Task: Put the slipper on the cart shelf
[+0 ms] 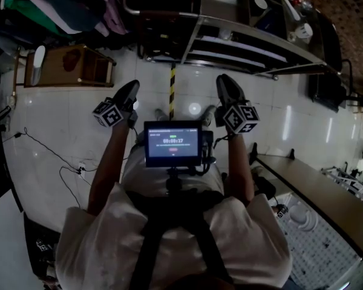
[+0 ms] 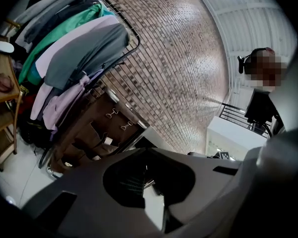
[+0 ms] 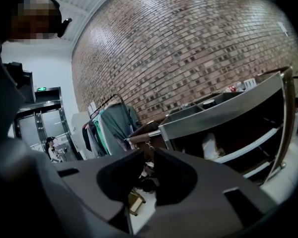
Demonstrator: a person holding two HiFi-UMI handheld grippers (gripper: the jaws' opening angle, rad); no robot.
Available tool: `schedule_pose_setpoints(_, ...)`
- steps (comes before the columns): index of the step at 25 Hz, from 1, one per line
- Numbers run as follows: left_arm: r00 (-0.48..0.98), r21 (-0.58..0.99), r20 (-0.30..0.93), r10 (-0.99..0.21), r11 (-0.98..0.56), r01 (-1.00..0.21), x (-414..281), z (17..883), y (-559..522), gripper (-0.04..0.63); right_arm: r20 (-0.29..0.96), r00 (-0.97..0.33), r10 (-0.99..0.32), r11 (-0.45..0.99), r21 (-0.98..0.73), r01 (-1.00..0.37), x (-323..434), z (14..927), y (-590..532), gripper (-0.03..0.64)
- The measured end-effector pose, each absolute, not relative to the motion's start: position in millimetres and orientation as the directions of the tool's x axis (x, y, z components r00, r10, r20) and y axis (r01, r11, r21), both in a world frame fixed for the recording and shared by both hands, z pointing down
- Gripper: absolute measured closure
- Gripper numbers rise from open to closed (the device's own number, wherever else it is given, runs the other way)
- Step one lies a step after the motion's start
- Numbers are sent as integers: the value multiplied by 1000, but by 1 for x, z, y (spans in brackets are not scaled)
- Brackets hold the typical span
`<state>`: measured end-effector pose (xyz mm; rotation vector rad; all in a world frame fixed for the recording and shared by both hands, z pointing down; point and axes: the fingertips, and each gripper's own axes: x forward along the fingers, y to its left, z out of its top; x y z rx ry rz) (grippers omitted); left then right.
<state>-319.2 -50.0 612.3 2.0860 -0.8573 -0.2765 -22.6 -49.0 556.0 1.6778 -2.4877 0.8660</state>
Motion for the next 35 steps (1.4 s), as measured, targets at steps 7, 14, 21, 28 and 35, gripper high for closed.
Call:
schedule_pose_setpoints(7, 732, 820, 104, -674, -359, -446, -325, 639, -39, 594, 327, -410, -851, 260, -417, -871, -20, 562, -42, 540)
schedule_pose_setpoints(14, 734, 803, 111, -670, -374, -464, -325, 628, -48, 594, 357, -389, -849, 220, -429, -876, -15, 575, -45, 541)
schedule_pose_setpoints(21, 727, 817, 104, -679, -358, -452, -315, 623, -19, 594, 337, -370, -866, 183, -475, -861, 6, 560, -16, 541)
schedule_pose_setpoints(28, 727, 825, 103, -679, -350, -444, -313, 629, -20, 594, 341, -348, -873, 149, -493, -857, 14, 559, -14, 541)
schedule_pose_setpoints(35, 730, 839, 102, -676, -336, -429, -314, 635, -17, 594, 346, -299, -889, 96, -497, -862, 27, 564, -12, 541)
